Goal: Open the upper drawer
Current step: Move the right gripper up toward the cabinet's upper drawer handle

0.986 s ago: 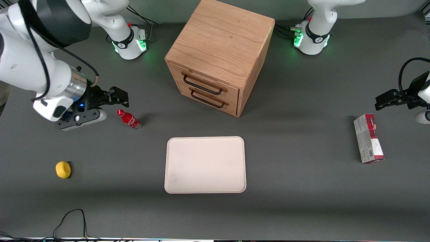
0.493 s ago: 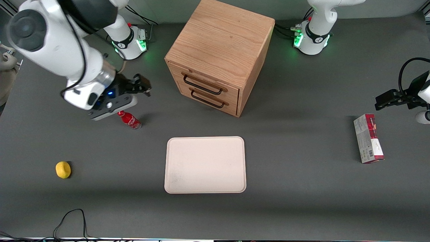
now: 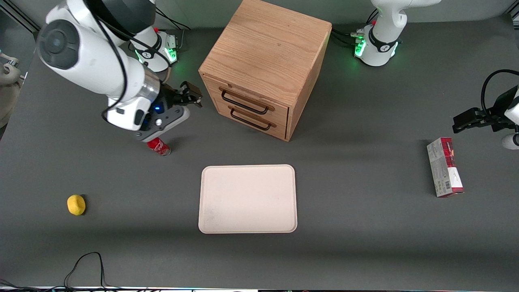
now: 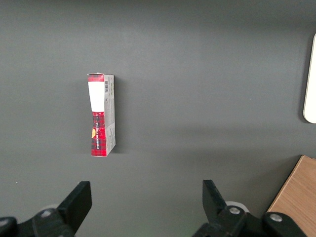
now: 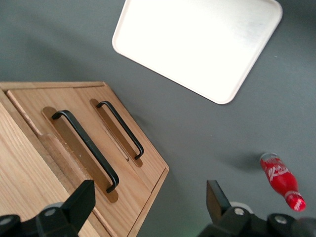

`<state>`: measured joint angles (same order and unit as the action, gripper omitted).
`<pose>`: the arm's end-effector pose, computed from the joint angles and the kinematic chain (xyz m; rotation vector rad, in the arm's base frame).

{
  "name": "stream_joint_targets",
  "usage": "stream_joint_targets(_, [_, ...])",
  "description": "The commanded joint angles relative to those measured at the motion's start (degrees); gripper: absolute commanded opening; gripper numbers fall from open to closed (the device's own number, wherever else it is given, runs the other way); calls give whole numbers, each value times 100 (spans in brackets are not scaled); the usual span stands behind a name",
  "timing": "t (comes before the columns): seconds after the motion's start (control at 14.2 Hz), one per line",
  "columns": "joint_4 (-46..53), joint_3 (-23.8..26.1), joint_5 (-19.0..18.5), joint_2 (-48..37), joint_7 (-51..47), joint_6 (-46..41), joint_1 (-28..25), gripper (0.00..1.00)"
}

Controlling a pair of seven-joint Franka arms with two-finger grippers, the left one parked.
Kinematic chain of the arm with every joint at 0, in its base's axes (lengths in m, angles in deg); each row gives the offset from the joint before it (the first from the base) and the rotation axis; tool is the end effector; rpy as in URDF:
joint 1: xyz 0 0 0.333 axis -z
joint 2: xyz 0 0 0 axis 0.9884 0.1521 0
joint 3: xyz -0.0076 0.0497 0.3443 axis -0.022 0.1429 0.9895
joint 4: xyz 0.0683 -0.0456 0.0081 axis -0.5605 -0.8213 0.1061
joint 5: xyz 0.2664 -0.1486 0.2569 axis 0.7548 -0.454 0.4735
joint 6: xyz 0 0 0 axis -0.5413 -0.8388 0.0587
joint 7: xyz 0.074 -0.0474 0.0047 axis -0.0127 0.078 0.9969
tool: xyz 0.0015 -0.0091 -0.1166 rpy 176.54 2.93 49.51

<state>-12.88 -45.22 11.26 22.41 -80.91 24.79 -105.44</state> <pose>0.5611 0.3056 0.5843 -2.8185 -0.6802 0.1968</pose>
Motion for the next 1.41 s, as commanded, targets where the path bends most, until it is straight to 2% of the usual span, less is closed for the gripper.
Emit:
stream_joint_targets(0.0, [180,-34,330,329,313,101,-42,100])
stream_joint_targets(0.42, [163,-8,251,638,576,320,-384,100])
stream_joint_targets(0.63, [154,9,330,796,779,487,-411,100])
stream_joint_targets(0.99, [84,45,234,990,1691,708,-771,100])
stream_joint_targets(1.34, [-144,45,304,972,1885,804,-956,100])
